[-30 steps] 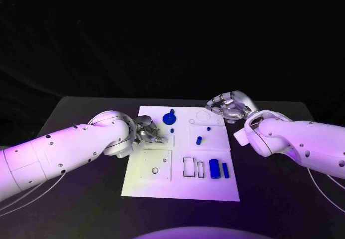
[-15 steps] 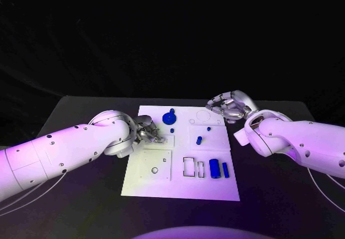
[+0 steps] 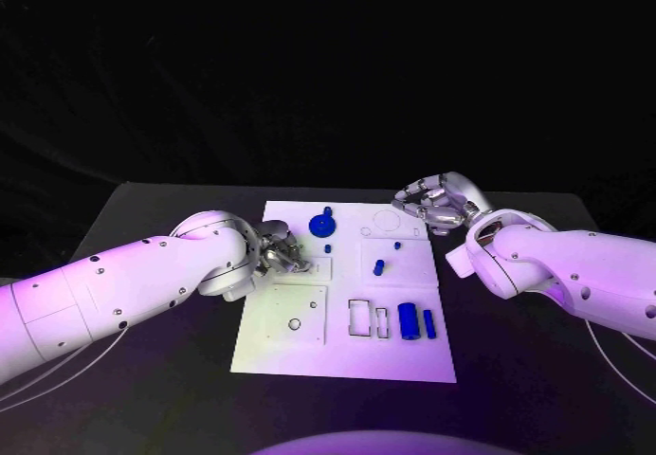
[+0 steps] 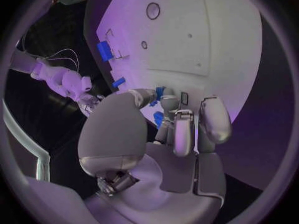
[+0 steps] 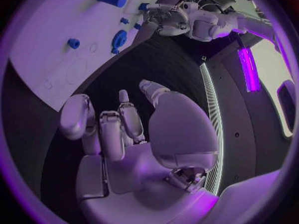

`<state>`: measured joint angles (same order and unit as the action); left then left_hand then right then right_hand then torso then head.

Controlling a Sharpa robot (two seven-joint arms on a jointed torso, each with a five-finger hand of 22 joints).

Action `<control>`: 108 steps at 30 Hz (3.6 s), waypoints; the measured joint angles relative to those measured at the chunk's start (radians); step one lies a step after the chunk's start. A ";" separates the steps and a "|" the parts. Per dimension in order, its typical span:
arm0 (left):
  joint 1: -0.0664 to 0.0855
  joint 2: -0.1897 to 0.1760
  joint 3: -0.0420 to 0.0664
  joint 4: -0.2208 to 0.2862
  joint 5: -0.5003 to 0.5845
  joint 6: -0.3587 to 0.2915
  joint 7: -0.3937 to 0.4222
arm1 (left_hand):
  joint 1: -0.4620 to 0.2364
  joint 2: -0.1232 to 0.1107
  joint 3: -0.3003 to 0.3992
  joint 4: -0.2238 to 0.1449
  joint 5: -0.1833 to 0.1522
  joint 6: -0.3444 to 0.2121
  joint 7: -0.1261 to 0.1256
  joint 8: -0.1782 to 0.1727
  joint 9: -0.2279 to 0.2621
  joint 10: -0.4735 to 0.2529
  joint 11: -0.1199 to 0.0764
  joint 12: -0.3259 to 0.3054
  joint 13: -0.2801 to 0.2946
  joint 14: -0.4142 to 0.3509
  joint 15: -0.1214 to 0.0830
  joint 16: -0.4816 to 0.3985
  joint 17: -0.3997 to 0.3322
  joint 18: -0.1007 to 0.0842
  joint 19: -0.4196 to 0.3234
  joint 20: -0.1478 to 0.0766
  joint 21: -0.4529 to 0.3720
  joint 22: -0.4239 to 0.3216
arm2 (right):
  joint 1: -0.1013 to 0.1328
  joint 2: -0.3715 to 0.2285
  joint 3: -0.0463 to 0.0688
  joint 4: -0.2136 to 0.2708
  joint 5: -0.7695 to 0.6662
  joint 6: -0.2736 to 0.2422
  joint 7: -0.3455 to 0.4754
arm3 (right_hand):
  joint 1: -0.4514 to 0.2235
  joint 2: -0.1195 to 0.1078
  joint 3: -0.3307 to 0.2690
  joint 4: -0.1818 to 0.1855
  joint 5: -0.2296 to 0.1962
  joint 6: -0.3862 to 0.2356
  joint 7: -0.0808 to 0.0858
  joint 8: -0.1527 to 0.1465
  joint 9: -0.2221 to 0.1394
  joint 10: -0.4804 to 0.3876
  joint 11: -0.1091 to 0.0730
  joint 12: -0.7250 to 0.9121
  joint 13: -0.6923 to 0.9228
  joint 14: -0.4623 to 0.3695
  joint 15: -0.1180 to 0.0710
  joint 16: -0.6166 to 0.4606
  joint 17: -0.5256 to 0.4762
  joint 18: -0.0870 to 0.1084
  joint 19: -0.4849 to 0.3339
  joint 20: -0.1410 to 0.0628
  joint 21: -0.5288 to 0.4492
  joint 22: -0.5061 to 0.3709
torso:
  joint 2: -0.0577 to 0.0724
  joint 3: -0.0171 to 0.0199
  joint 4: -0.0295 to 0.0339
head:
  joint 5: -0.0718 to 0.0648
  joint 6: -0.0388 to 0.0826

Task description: Assemble the parts on the task board

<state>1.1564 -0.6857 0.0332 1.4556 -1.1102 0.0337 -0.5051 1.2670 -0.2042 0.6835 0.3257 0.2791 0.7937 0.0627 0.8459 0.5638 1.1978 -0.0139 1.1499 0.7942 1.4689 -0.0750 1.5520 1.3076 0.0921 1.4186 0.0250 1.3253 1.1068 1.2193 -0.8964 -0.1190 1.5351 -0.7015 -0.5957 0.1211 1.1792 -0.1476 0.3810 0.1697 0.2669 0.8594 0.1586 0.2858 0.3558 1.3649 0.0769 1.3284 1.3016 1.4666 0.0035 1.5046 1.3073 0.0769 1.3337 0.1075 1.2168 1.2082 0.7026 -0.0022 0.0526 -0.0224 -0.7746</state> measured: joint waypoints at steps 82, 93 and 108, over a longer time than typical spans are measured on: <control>0.037 0.020 -0.012 -0.033 -0.054 0.001 -0.007 | -0.275 -0.019 -0.262 -0.035 -0.020 0.025 -0.004 -0.030 -0.069 -0.011 0.003 -0.014 -0.045 0.000 0.000 0.000 0.000 0.000 -0.005 0.006 -0.019 -0.030 | -0.005 0.002 -0.003 -0.010 -0.001 0.006 0.000 | 0.000 0.000 -0.003 0.003 0.006 0.000 0.000 0.004 0.002 0.000 0.000 0.000 0.000 0.000 0.000 -0.004 0.000 0.015 -0.007 0.000 -0.007 -0.006 | -0.006 0.0012 0.0051 | 0.002 0.005; 0.036 0.039 -0.015 -0.041 -0.048 0.033 -0.010 | -0.260 -0.004 -0.264 -0.032 -0.016 0.032 -0.004 -0.027 -0.069 0.002 -0.002 0.003 -0.021 0.000 0.000 0.000 0.000 0.000 -0.005 0.006 -0.019 -0.023 | -0.005 0.002 -0.003 -0.010 -0.001 0.006 0.000 | 0.000 0.000 -0.003 0.003 0.006 0.000 0.000 0.004 0.002 0.000 0.000 0.000 0.000 0.000 0.000 -0.004 0.000 0.015 -0.007 0.000 -0.007 -0.006 | -0.005 0.0011 0.0042 | 0.000 0.001; 0.036 0.046 -0.017 -0.053 -0.040 0.058 -0.013 | -0.192 0.017 -0.255 -0.037 -0.008 0.032 -0.004 -0.019 -0.073 0.009 -0.002 0.020 -0.004 0.000 0.000 0.000 0.000 0.000 -0.005 0.006 -0.019 -0.019 | -0.005 0.002 -0.003 -0.010 -0.001 0.007 0.000 | 0.000 0.000 -0.003 0.003 0.006 0.000 0.000 0.004 0.002 0.000 0.000 0.000 0.000 0.000 0.000 -0.004 0.000 0.015 -0.007 0.000 -0.007 -0.006 | -0.006 0.0012 0.0057 | -0.001 -0.002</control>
<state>1.1926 -0.6400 0.0166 1.4026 -1.1505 0.0917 -0.5179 1.0746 -0.1872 0.4283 0.2884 0.2707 0.8260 0.0589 0.8267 0.4906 1.2066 -0.0160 1.1695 0.7906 1.4687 -0.0749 1.5520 1.3074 0.0921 1.4132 0.0305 1.3060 1.0882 1.2144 -0.8940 -0.1219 1.5254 -0.7021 -0.5891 0.1208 1.1792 -0.1476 0.3782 0.1724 0.2730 0.8595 0.1586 0.2898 0.3576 1.3649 0.0769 1.3284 1.3018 1.4666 0.0035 1.5006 1.3074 0.0923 1.3265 0.1077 1.2100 1.2026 0.6961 -0.0010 0.0583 -0.0237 -0.7766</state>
